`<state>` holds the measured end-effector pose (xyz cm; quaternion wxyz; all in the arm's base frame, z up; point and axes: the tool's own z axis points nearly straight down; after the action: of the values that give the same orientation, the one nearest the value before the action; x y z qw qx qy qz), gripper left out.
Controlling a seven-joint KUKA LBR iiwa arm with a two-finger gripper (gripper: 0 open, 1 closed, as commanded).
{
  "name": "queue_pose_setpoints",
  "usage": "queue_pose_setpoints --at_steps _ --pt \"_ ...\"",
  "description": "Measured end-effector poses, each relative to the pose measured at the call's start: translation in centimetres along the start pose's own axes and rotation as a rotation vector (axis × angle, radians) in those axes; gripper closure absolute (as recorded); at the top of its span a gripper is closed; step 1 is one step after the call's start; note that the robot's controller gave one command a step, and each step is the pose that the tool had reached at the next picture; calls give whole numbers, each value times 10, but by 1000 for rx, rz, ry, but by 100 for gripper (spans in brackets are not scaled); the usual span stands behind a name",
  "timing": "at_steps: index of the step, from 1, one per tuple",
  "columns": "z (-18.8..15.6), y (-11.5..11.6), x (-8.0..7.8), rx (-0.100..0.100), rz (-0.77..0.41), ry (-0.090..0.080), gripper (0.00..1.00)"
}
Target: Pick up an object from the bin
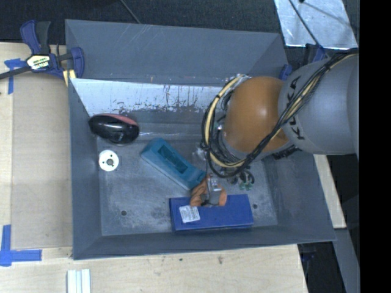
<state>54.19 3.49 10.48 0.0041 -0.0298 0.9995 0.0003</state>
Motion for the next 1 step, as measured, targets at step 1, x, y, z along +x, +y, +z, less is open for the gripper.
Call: queue_pose_setpoints --at_steps 1 --pt "26 -4 14 1 -45 6 100"
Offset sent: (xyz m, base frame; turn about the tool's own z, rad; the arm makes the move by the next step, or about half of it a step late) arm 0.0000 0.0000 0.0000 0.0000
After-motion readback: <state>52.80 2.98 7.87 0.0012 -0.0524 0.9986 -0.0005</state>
